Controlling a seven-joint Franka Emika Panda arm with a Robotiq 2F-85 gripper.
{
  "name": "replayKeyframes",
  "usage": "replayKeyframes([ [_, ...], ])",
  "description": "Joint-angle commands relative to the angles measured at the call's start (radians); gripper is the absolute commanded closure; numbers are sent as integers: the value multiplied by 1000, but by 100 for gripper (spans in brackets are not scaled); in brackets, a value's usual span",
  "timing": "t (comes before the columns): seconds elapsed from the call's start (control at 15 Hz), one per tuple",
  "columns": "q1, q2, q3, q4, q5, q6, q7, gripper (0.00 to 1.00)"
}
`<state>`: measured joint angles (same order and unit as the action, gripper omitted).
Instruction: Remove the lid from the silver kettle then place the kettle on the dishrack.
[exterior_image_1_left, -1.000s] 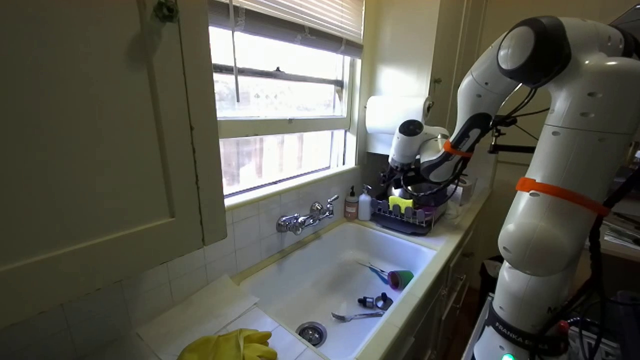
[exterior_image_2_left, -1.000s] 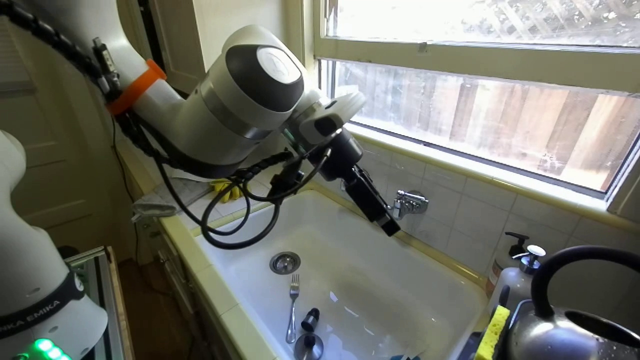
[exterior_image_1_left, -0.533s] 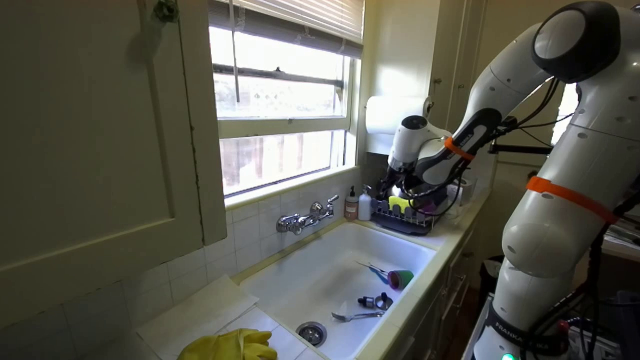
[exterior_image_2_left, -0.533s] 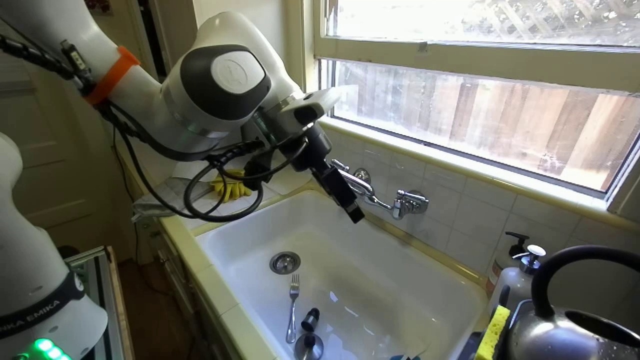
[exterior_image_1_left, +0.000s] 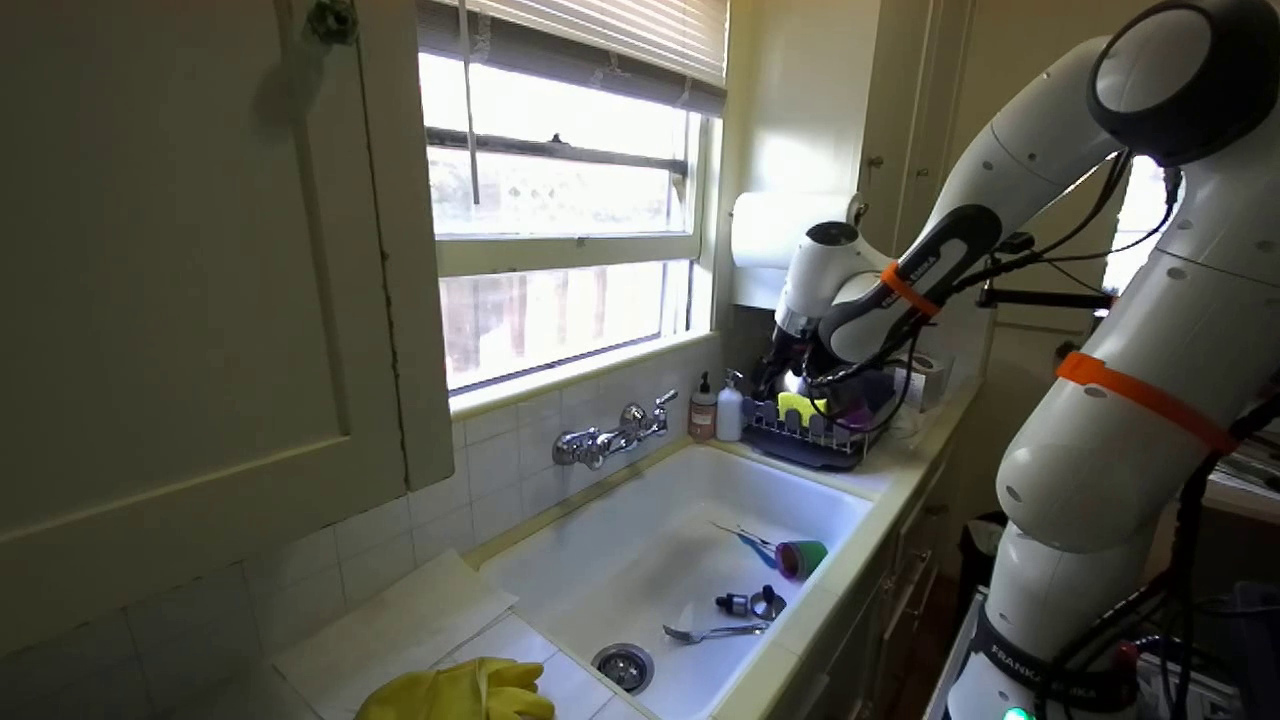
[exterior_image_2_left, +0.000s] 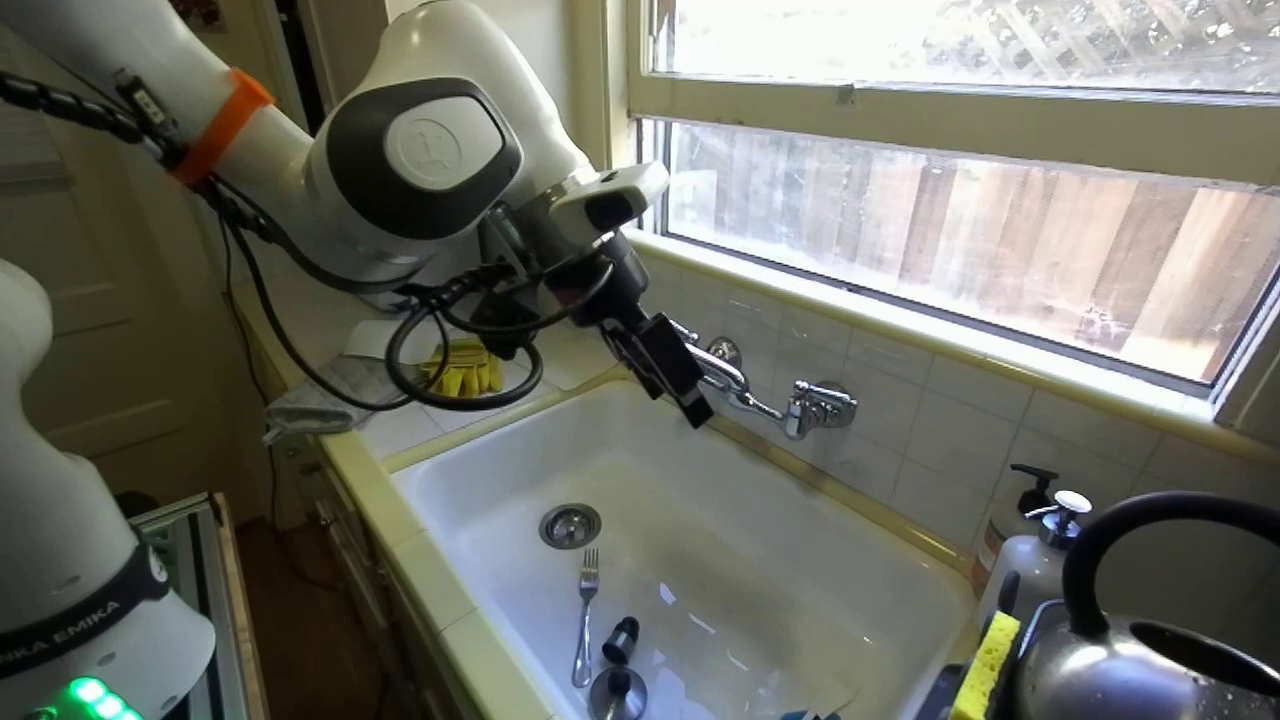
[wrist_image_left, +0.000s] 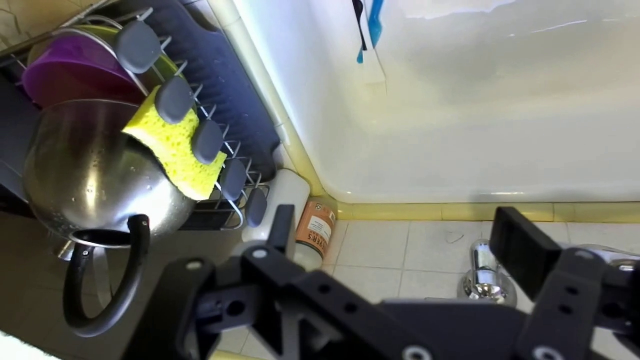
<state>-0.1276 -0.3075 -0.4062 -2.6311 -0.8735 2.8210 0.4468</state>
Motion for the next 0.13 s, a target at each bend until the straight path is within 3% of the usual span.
replayKeyframes([
  [0.0,-3,2,2,0,0,0,0,0],
  [0.07,-5,2,2,0,0,1,0,0],
])
